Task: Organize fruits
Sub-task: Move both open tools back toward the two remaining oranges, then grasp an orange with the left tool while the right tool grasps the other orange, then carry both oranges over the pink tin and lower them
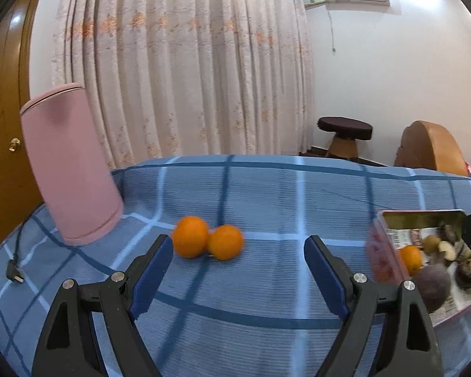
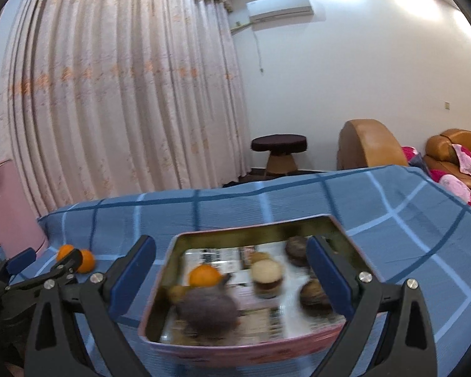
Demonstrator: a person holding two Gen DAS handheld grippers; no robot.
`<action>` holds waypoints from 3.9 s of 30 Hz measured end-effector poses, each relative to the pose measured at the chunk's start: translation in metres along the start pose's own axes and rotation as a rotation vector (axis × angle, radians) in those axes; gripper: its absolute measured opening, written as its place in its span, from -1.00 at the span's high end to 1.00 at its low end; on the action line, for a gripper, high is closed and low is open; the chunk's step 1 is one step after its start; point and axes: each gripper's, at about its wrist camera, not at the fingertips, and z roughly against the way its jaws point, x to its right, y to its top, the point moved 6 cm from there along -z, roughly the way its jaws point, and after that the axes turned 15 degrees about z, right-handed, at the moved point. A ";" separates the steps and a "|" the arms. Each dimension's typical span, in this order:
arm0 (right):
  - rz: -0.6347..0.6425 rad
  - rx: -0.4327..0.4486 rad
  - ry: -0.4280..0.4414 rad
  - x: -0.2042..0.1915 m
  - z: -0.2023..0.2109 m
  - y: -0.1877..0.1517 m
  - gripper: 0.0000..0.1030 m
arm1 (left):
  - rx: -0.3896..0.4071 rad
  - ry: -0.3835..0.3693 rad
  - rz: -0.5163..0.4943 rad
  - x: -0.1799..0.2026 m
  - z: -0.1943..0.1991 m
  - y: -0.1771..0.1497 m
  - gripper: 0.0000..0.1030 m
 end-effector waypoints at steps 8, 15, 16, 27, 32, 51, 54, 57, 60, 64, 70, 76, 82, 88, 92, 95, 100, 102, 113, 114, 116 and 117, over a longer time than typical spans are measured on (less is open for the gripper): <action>0.040 -0.018 0.068 -0.050 -0.013 0.007 -0.92 | -0.009 0.052 0.030 -0.043 -0.013 0.012 -0.68; 0.085 -0.061 0.140 -0.090 -0.028 0.010 -0.79 | -0.036 0.115 0.060 -0.089 -0.031 0.023 -0.68; 0.092 -0.071 0.155 -0.097 -0.032 0.009 -0.79 | -0.046 0.126 0.069 -0.096 -0.034 0.024 -0.68; 0.166 -0.290 0.399 -0.180 -0.090 -0.001 -0.42 | -0.116 0.262 0.053 -0.144 -0.064 0.030 -0.68; 0.201 -0.388 0.457 -0.206 -0.118 -0.009 -0.21 | -0.124 0.292 0.050 -0.153 -0.067 0.032 -0.68; 0.098 -0.319 0.390 -0.180 -0.094 -0.005 0.21 | -0.151 0.127 0.048 -0.130 -0.066 0.031 -0.68; 0.102 -0.275 0.330 -0.166 -0.082 -0.002 0.21 | -0.191 0.055 0.043 -0.111 -0.067 0.026 -0.68; 0.088 -0.249 0.309 -0.155 -0.075 -0.001 0.21 | -0.227 0.002 0.028 -0.086 -0.071 0.027 -0.68; 0.080 -0.232 0.298 -0.149 -0.072 0.001 0.21 | -0.243 0.000 -0.010 -0.064 -0.081 0.029 -0.68; 0.061 -0.235 0.308 -0.148 -0.074 -0.001 0.21 | -0.256 0.026 -0.073 -0.045 -0.098 0.023 -0.68; 0.051 -0.248 0.322 -0.145 -0.076 -0.002 0.21 | -0.341 0.020 -0.104 -0.035 -0.119 0.008 -0.11; 0.061 -0.248 0.321 -0.146 -0.077 -0.001 0.21 | -0.364 0.003 -0.106 -0.035 -0.121 0.006 0.04; 0.081 -0.227 0.306 -0.149 -0.075 -0.001 0.21 | -0.269 0.013 -0.047 -0.039 -0.104 0.016 0.04; 0.098 -0.184 0.278 -0.150 -0.066 0.001 0.21 | -0.179 0.050 -0.001 -0.050 -0.081 0.021 0.04; 0.120 -0.145 0.263 -0.152 -0.057 0.004 0.21 | -0.137 0.071 0.019 -0.059 -0.066 0.022 0.04; 0.131 -0.124 0.250 -0.151 -0.049 0.004 0.21 | -0.114 0.081 0.019 -0.062 -0.058 0.022 0.04; 0.130 -0.118 0.238 -0.143 -0.038 -0.001 0.21 | -0.101 0.076 0.024 -0.059 -0.044 0.015 0.04; 0.130 -0.117 0.233 -0.140 -0.036 0.001 0.21 | -0.095 0.072 0.023 -0.060 -0.040 0.013 0.04; 0.136 -0.113 0.218 -0.116 -0.015 -0.008 0.21 | -0.083 0.039 0.030 -0.046 -0.015 -0.001 0.04; 0.137 -0.114 0.217 -0.117 -0.015 -0.007 0.21 | -0.078 0.034 0.029 -0.044 -0.012 -0.003 0.04; 0.139 -0.113 0.215 -0.111 -0.011 -0.010 0.21 | -0.067 0.029 0.029 -0.039 -0.005 -0.005 0.04; 0.142 -0.112 0.212 -0.109 -0.009 -0.010 0.21 | -0.061 0.026 0.030 -0.036 0.000 -0.007 0.04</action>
